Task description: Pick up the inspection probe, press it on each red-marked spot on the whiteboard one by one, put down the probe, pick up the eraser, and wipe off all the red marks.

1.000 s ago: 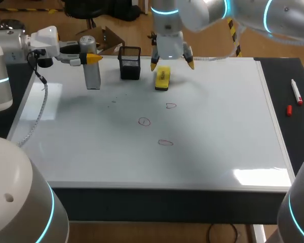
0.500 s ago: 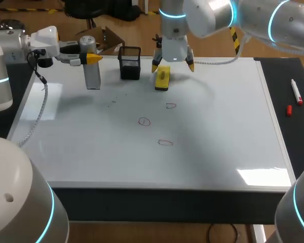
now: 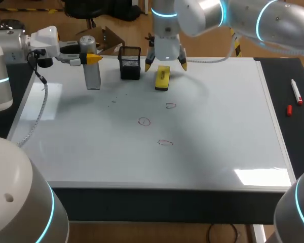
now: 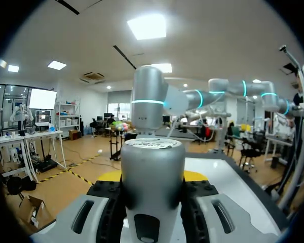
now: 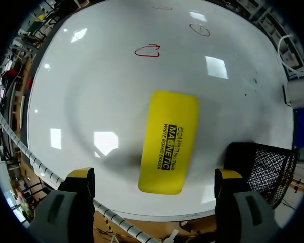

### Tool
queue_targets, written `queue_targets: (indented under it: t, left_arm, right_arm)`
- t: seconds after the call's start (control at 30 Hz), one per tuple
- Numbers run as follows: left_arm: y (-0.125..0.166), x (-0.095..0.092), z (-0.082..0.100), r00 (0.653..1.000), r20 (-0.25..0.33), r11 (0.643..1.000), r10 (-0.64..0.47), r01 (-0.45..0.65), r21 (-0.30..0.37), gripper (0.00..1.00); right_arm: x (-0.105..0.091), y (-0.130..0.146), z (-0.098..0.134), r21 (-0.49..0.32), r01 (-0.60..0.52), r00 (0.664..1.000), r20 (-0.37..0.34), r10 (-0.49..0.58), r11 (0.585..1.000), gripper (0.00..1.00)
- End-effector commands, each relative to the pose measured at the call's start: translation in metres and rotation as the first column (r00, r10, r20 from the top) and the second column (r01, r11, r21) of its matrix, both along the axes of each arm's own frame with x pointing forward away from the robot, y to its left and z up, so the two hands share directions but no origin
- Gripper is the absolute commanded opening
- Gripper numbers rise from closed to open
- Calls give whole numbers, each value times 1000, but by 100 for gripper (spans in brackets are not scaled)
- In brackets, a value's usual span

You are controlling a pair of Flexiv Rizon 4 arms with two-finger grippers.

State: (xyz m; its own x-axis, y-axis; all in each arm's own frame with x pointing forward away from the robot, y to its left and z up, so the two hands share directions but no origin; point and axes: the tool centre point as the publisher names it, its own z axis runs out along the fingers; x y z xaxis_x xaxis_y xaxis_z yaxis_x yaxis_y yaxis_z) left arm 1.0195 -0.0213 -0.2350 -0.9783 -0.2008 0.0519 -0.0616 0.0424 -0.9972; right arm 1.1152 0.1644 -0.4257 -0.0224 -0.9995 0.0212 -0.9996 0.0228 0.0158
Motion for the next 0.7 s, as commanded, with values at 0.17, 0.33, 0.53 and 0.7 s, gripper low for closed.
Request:
queue_targets:
  t: [0.17, 0.33, 0.53, 0.7]
  left_arm:
    - [-1, -1, 2, 1000, 0, 1000, 4, -4, 2, 0]
    - [-1, -1, 2, 1000, 0, 1000, 4, -4, 2, 0]
    - [-1, -1, 2, 1000, 0, 1000, 4, -4, 2, 0]
    - [-1, -1, 2, 1000, 0, 1000, 4, -4, 2, 0]
  right_arm:
    - [0, 0, -8, 14, 16, 1000, 5, -16, 1000, 100]
    - [-2, 0, -11, 24, 32, 999, 5, -32, 999, 93]
    - [-3, 0, -13, 28, 34, 999, 2, -34, 999, 87]
    - [-3, 2, -14, 19, 43, 999, -10, -43, 999, 79]
